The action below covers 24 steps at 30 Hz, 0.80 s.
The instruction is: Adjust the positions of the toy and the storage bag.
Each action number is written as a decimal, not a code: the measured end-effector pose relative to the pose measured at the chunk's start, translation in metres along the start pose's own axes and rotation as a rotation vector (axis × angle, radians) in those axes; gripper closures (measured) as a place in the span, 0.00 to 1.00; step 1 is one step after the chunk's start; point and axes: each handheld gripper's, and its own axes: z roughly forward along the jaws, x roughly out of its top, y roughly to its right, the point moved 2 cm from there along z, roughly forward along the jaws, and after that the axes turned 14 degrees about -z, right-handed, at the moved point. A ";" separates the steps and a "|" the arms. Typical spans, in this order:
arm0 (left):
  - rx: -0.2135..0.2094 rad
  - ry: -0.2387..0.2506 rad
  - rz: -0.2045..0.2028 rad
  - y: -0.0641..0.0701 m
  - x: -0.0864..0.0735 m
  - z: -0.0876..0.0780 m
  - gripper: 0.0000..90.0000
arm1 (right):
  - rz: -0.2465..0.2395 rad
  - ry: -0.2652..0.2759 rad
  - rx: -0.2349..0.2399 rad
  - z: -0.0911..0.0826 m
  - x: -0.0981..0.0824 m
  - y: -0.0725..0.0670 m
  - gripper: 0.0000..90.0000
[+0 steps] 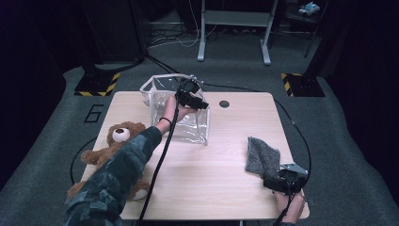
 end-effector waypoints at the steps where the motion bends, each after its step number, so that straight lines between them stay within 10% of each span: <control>1: 0.008 0.011 0.000 -0.003 0.001 -0.004 0.61 | -0.001 0.001 0.000 0.000 0.000 0.000 0.00; 9: 0.029 0.085 -0.055 -0.029 -0.001 -0.034 0.36 | -0.003 0.001 0.000 0.000 0.000 0.000 0.00; 24: 0.247 0.190 -0.148 -0.103 -0.004 -0.081 0.27 | -0.003 0.002 0.000 0.000 0.000 0.000 0.00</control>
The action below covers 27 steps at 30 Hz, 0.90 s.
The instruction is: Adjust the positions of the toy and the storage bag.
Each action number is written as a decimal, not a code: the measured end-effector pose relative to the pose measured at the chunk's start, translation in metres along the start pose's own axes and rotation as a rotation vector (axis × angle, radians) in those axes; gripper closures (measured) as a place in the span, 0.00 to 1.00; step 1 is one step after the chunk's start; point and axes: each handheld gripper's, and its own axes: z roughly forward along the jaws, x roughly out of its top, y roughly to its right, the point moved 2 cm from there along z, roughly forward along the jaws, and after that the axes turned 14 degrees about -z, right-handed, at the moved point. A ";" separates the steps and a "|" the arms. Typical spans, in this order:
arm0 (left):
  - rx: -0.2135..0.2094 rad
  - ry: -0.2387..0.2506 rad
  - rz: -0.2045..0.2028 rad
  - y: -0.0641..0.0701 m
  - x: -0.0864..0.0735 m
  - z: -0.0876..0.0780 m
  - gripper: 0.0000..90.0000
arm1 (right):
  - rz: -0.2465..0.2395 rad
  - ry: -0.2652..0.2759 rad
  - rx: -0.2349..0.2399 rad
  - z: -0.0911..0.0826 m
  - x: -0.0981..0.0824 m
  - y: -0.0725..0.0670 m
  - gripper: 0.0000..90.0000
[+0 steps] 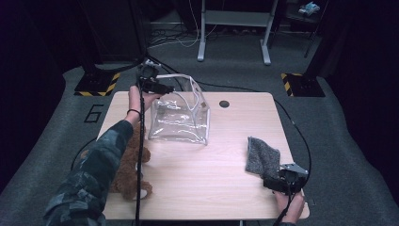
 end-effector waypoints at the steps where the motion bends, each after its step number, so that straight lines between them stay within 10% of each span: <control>1: 0.012 0.005 -0.007 -0.005 0.000 0.000 0.27 | 0.000 0.000 0.000 0.000 0.000 0.000 0.00; 15: 0.194 -0.014 -0.208 -0.066 -0.009 0.008 0.25 | 0.000 0.000 0.000 0.000 0.000 0.000 0.00; 27: 0.070 -0.134 -0.309 -0.068 -0.020 0.018 0.33 | 0.000 0.000 0.000 0.000 0.000 0.000 0.00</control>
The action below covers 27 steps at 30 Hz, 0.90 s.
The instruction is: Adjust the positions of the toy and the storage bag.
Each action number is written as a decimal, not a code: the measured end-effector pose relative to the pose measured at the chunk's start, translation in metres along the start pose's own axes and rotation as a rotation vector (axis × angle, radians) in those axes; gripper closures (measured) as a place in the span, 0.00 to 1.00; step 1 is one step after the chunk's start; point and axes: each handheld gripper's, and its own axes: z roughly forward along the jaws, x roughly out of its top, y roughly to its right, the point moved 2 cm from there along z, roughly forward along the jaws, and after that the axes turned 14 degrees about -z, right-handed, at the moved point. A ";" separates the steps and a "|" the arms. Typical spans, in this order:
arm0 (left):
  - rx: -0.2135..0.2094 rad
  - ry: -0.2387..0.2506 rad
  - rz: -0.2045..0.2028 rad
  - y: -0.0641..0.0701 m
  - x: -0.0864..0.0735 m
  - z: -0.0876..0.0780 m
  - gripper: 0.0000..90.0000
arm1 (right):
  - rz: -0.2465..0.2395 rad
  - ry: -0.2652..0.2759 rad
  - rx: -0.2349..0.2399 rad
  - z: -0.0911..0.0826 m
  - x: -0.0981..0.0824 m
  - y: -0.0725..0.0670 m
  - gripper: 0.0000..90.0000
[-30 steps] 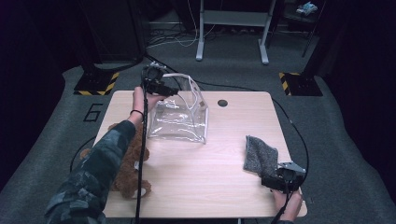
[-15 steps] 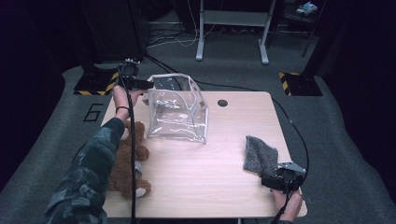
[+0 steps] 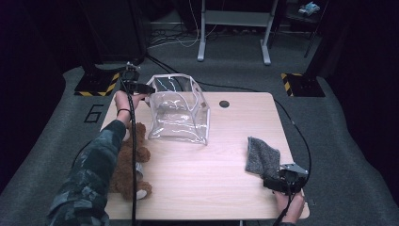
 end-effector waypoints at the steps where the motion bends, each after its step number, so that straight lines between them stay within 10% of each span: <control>1: -0.011 -0.007 -0.003 0.001 -0.001 0.000 0.37 | 0.000 0.000 0.000 0.000 0.000 0.000 0.00; 12: -0.077 -0.047 0.076 0.017 -0.015 -0.001 0.78 | 0.000 0.000 -0.001 0.000 0.000 0.000 0.00; 27: -0.170 -0.077 0.141 0.043 -0.033 -0.004 0.85 | 0.000 0.000 -0.001 0.000 0.000 0.000 0.00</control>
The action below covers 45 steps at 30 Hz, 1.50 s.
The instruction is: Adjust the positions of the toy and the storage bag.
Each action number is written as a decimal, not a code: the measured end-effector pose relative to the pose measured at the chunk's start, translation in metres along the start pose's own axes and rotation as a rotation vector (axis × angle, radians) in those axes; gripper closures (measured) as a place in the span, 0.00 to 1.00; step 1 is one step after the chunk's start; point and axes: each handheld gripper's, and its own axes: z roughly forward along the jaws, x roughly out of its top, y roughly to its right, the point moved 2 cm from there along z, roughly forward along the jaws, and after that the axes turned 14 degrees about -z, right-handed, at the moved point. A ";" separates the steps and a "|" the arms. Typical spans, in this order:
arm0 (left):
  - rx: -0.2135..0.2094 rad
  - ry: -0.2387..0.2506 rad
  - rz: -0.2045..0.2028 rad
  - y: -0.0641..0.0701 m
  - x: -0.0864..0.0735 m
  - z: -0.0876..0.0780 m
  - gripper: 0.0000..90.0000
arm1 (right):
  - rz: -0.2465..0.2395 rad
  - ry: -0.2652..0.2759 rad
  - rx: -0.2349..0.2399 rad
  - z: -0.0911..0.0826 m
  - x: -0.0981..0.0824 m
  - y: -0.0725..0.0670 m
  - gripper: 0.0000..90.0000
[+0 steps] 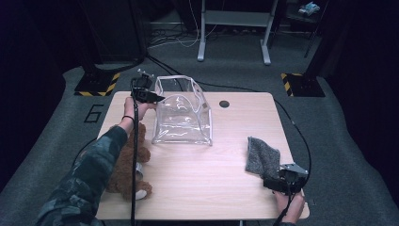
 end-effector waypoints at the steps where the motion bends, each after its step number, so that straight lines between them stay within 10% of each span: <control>1: -0.006 -0.001 0.008 0.001 -0.001 0.000 0.85 | 0.000 0.000 0.000 0.000 0.000 0.000 0.00; 20: -0.112 -0.061 0.074 0.031 -0.023 -0.002 0.84 | 0.009 0.018 0.046 -0.009 0.006 0.002 0.03; 32: 0.029 0.034 -0.033 0.005 -0.003 -0.002 0.40 | -0.056 0.064 0.067 -0.024 0.041 -0.009 0.04; 39: 0.018 -0.013 -0.042 0.001 -0.004 0.013 0.58 | -0.081 0.057 0.106 -0.019 0.054 -0.016 0.05; 45: -0.046 -0.022 0.097 0.023 -0.006 0.016 0.78 | -0.084 0.066 0.142 -0.018 0.067 -0.018 0.05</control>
